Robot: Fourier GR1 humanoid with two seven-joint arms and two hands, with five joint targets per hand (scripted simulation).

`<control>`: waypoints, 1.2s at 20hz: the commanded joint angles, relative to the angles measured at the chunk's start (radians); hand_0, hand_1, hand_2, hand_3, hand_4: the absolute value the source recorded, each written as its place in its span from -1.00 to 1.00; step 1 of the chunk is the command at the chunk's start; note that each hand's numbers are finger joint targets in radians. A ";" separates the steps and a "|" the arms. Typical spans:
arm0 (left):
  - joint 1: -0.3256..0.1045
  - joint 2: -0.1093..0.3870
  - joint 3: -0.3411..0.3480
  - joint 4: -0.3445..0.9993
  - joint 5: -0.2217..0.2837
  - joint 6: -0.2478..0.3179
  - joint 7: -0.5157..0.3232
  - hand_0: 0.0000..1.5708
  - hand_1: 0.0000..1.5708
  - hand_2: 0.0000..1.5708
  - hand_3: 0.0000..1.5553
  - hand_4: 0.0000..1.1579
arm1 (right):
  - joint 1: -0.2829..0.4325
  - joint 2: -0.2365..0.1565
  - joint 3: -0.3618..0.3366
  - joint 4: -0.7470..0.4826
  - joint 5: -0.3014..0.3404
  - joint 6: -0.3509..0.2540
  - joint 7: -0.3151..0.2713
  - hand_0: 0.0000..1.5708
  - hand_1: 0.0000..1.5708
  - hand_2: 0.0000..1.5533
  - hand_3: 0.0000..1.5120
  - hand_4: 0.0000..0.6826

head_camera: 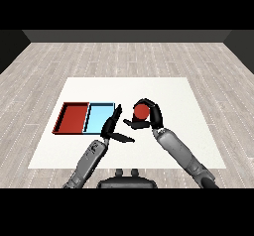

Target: Pick the red can and put it in the red box

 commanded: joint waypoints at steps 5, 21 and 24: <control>0.022 -0.003 0.006 -0.025 -0.004 -0.008 0.034 -1.00 -1.00 -1.00 -1.00 -1.00 | 0.043 0.147 -0.058 0.032 0.106 0.089 -0.021 0.86 0.86 0.84 0.82 0.67; -0.108 -0.003 0.004 0.079 0.089 0.029 0.012 -1.00 -1.00 -1.00 -1.00 -1.00 | 0.070 0.296 -0.024 -0.005 0.221 0.129 0.019 0.83 0.83 0.82 0.81 0.56; -0.090 0.032 0.025 0.032 0.037 -0.010 0.018 -1.00 -1.00 -1.00 -1.00 -1.00 | 0.039 0.297 -0.056 -0.045 0.218 0.175 0.077 0.87 0.87 0.84 0.81 0.49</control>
